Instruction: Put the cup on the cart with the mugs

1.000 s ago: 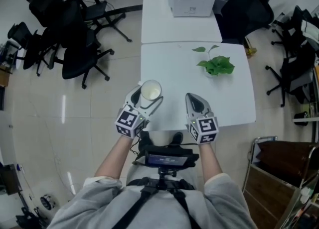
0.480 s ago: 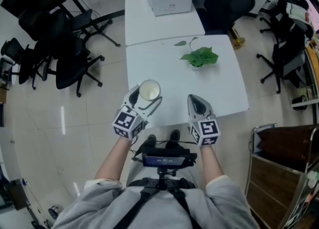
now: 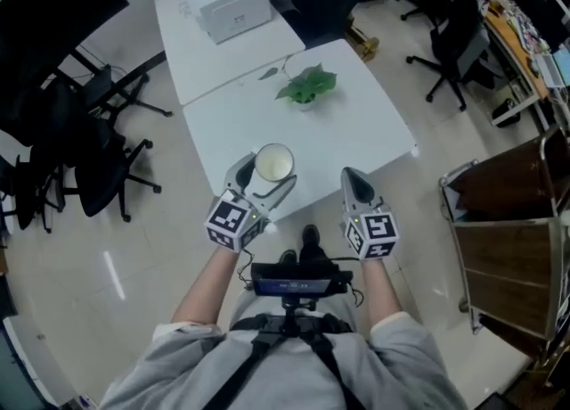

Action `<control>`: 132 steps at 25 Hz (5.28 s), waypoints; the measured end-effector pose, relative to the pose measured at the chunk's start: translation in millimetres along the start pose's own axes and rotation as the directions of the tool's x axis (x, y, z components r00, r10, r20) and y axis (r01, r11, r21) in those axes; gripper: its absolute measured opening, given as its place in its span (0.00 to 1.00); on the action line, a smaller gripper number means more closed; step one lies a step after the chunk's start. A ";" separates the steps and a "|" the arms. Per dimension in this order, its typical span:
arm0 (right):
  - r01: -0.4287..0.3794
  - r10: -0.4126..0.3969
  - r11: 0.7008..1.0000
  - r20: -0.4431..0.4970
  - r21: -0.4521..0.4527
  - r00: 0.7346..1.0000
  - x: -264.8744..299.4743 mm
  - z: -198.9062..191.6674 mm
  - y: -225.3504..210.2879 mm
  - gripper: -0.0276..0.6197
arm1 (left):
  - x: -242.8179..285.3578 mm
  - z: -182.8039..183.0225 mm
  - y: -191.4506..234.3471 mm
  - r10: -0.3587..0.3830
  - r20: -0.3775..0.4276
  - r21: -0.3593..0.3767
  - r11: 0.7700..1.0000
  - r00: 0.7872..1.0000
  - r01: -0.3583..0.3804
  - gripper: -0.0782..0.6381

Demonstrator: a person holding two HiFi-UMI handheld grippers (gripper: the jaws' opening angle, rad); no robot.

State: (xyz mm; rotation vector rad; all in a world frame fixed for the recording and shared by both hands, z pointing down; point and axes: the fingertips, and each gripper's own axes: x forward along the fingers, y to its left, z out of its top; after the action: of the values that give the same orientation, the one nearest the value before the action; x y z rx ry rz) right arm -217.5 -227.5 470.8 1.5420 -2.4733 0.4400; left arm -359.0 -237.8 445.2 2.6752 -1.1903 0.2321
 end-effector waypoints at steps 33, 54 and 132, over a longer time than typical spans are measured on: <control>0.701 -0.740 0.650 0.032 0.293 0.672 -430.4 -117.1 -209.4 0.05 | 118.1 -31.2 -435.4 -0.724 -0.169 0.102 0.662 0.669 0.742 0.63; 0.799 -0.860 0.487 0.036 0.352 0.508 -676.0 -156.4 -336.0 0.05 | 180.3 -34.0 -750.8 -0.892 -0.215 0.129 0.377 0.397 0.917 0.63; 0.793 -0.847 0.470 -0.055 0.387 0.529 -857.7 -35.5 -837.1 0.05 | 636.8 48.0 -1239.0 -0.937 -0.298 0.215 0.121 0.183 0.969 0.63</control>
State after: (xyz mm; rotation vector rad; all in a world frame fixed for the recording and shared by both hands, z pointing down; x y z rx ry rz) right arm 911.3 159.9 356.0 2.7523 -1.3947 0.6234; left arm 990.7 105.9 391.3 3.0217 0.9395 0.3407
